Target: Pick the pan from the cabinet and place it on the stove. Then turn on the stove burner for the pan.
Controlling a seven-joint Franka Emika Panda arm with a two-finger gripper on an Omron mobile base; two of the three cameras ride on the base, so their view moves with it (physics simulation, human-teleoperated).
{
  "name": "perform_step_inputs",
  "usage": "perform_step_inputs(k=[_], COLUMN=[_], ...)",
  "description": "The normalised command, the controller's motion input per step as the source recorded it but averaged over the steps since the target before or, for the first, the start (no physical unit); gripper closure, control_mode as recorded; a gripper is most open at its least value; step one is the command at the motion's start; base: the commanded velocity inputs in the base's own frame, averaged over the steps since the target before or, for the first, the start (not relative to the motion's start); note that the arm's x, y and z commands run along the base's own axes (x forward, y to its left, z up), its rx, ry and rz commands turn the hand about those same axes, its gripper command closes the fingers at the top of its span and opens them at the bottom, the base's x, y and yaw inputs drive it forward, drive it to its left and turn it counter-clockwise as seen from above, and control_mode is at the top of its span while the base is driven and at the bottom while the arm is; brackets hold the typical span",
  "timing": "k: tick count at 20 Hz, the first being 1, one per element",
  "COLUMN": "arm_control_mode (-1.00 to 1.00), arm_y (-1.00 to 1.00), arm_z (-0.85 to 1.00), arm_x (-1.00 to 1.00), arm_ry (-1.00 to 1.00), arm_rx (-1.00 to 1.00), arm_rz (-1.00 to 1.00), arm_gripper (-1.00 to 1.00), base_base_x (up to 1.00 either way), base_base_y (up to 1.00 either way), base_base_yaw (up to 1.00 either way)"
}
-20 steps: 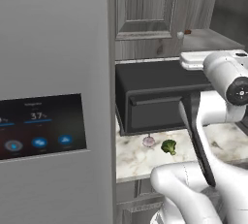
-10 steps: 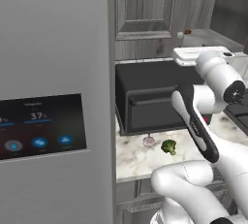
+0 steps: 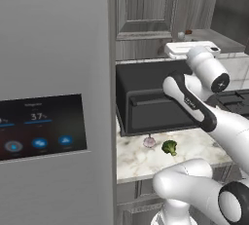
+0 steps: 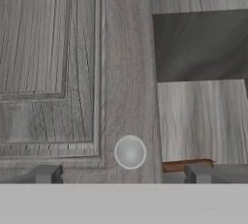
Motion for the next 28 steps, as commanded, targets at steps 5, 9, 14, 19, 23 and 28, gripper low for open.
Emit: perform_step_inputs(k=[5,9,14,19,23,28], arm_control_mode=[-1.0,-1.0,-1.0,-1.0,-1.0,-1.0], arm_y=[0.0,0.0,0.0,0.03,0.12,0.06], arm_z=[0.12,0.11,0.02,0.0,0.0,0.0], arm_x=[0.4,0.29,0.3,0.27,0.23,0.01], arm_ry=[0.0,-0.02,-0.01,0.0,0.0,0.0], arm_rx=[0.0,0.0,0.0,0.0,0.0,0.0], arm_rz=[0.0,0.0,0.0,0.01,0.0,0.0], arm_gripper=[-1.0,-1.0,-1.0,1.0,1.0,1.0], base_base_x=[0.0,0.0,0.0,0.0,0.0,0.0], base_base_y=[0.0,0.0,0.0,0.0,0.0,0.0], base_base_yaw=[0.0,0.0,0.0,0.0,0.0,0.0])
